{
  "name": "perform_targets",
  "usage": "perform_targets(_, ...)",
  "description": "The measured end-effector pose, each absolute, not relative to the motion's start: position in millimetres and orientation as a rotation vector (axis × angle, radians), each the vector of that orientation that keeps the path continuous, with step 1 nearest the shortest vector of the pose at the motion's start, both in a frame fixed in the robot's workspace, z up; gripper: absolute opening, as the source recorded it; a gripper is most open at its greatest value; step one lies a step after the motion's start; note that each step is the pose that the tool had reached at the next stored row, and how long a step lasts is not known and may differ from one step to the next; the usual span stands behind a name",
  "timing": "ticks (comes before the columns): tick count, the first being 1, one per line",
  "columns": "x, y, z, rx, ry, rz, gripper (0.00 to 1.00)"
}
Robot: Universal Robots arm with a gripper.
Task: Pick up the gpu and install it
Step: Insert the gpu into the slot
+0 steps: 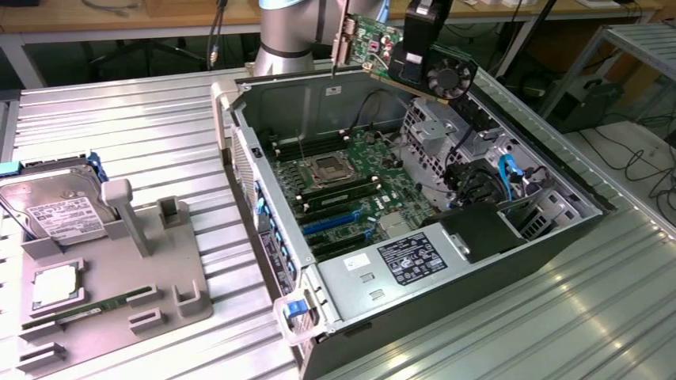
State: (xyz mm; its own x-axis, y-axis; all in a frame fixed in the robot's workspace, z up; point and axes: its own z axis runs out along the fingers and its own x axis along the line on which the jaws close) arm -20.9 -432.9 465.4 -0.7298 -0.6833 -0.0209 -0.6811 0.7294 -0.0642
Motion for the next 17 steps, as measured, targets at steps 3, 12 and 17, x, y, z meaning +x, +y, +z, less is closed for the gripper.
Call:
perform_targets(3,-20.9,-432.9,465.4,-1.168,2.868,-0.080,0.28)
perform_targets(12,-20.9,-432.9,465.4,-1.263,2.826,-0.078,0.28)
perform_targets(17,-20.9,-432.9,465.3,-1.313,2.802,-0.076,0.28)
